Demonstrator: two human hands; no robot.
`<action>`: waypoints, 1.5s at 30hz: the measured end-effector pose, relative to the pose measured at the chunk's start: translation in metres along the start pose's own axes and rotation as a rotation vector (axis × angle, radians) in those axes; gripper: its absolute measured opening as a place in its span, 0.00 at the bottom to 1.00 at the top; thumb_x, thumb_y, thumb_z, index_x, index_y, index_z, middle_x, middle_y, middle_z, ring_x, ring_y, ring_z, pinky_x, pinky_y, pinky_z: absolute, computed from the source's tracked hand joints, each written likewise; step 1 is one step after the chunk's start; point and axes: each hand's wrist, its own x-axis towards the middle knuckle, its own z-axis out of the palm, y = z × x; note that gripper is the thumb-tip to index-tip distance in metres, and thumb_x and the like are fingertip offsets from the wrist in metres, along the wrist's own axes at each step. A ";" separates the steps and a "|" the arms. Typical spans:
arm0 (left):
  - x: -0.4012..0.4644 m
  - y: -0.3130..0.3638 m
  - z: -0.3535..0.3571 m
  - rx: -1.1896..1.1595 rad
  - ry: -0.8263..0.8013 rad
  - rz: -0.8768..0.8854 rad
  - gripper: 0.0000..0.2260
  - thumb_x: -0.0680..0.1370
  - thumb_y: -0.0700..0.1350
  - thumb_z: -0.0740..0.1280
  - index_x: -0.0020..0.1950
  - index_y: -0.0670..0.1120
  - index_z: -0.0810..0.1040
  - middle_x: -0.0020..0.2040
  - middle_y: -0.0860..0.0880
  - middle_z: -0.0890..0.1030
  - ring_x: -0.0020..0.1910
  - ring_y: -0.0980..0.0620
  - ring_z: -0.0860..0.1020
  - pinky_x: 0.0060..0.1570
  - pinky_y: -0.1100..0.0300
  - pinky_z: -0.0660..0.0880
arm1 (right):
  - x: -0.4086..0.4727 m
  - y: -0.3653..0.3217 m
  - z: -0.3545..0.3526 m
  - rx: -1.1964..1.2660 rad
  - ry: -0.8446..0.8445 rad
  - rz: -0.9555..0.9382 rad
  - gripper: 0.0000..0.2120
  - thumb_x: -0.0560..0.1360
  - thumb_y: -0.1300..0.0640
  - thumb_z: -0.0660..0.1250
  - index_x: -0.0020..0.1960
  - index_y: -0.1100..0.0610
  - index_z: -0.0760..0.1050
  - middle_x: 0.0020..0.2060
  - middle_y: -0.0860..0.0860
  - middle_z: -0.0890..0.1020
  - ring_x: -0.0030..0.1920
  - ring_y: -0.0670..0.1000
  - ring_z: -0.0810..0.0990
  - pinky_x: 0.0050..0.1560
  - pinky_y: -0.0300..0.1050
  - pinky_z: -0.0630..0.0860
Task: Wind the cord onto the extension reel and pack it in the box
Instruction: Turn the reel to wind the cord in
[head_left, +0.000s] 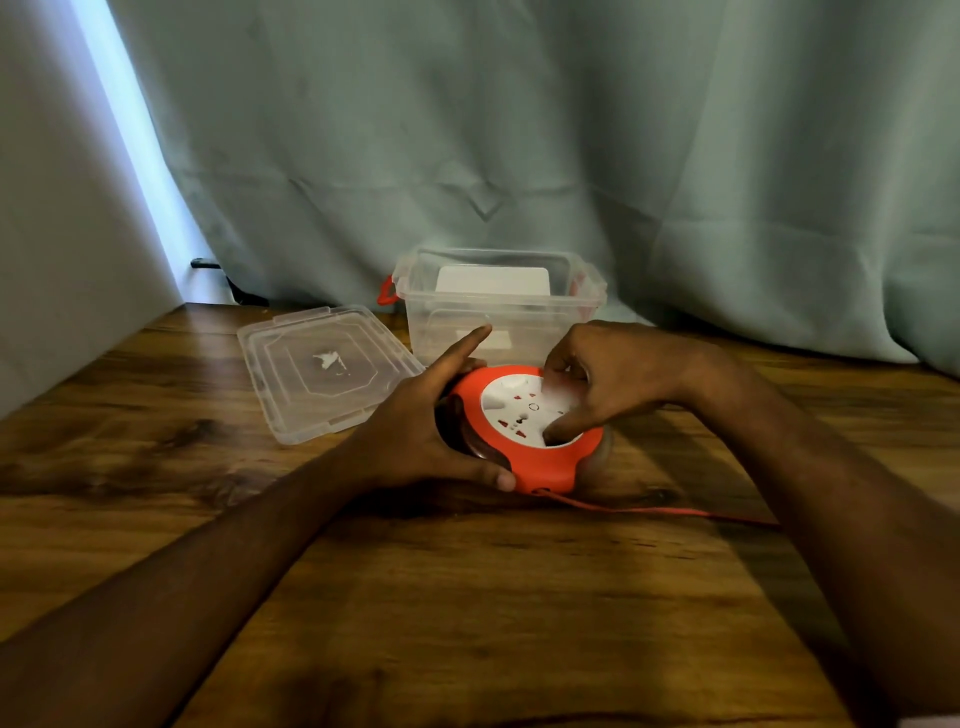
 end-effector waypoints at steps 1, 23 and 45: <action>0.000 0.000 0.000 -0.001 -0.001 -0.001 0.61 0.61 0.55 0.86 0.82 0.66 0.48 0.70 0.65 0.70 0.65 0.73 0.70 0.62 0.74 0.71 | 0.000 -0.001 0.000 -0.011 0.004 -0.003 0.25 0.66 0.32 0.76 0.55 0.47 0.82 0.42 0.36 0.75 0.43 0.41 0.77 0.40 0.36 0.69; -0.002 0.003 0.000 0.004 -0.022 -0.003 0.60 0.61 0.56 0.86 0.81 0.67 0.48 0.70 0.65 0.68 0.66 0.68 0.72 0.64 0.71 0.72 | -0.002 -0.001 -0.004 0.140 -0.049 -0.106 0.27 0.71 0.58 0.76 0.67 0.42 0.78 0.61 0.44 0.82 0.53 0.45 0.84 0.48 0.44 0.85; -0.002 0.002 0.001 0.034 0.004 -0.019 0.59 0.60 0.60 0.85 0.82 0.66 0.50 0.76 0.58 0.69 0.71 0.61 0.70 0.65 0.69 0.72 | -0.002 -0.005 0.001 0.010 -0.012 -0.012 0.21 0.67 0.32 0.75 0.50 0.47 0.82 0.42 0.35 0.78 0.43 0.41 0.78 0.39 0.35 0.71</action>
